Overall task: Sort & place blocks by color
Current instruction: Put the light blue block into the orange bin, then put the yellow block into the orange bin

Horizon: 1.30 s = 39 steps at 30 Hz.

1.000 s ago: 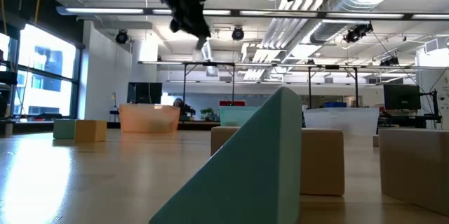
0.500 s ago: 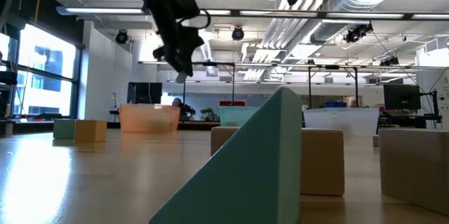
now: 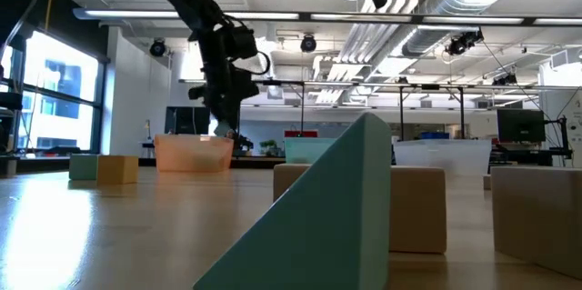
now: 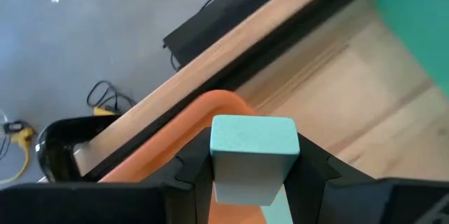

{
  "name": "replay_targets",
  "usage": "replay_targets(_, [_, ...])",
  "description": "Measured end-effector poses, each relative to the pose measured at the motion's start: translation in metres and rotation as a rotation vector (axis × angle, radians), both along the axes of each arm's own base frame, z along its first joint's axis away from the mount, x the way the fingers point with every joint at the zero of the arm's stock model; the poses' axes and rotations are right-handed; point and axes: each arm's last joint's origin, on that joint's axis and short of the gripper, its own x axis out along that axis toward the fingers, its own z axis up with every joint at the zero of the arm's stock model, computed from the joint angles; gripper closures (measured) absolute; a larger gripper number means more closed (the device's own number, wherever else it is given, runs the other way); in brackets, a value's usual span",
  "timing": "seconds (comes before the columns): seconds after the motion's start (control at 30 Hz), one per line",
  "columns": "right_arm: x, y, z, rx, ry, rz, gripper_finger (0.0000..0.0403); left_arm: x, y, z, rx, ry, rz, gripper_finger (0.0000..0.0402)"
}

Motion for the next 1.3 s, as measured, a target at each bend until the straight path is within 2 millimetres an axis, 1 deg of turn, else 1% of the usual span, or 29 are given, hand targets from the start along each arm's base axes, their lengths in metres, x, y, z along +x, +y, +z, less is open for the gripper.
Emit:
replay_targets(0.17, [0.0, 0.0, 0.0, 0.001, 0.0, 0.003, 0.0141, -0.01, 0.01, -0.006, -0.005, 0.014, 0.06, 0.0294])
replay_targets(0.33, [0.0, 0.005, -0.002, 0.03, 0.012, 0.075, 0.0141, -0.019, 0.016, -0.014, -0.052, 0.021, 0.082, 0.0295])
replay_targets(0.53, [-0.003, 0.012, -0.01, 0.114, 0.087, 0.098, 0.0141, -0.016, 0.015, -0.021, -0.086, 0.011, 0.074, 0.0293])
replay_targets(0.67, [-0.006, 0.016, -0.018, 0.168, 0.161, 0.087, 0.0141, -0.015, 0.015, -0.022, -0.095, 0.016, 0.06, 0.0288])
replay_targets(1.0, [-0.023, 0.026, -0.041, 0.332, 0.415, 0.035, 0.0141, -0.009, 0.011, -0.022, -0.093, 0.018, 0.038, 0.0246])
replay_targets(1.3, [-0.044, 0.03, -0.057, 0.475, 0.621, -0.157, 0.0141, -0.009, 0.011, -0.022, -0.095, 0.02, 0.037, 0.0237])
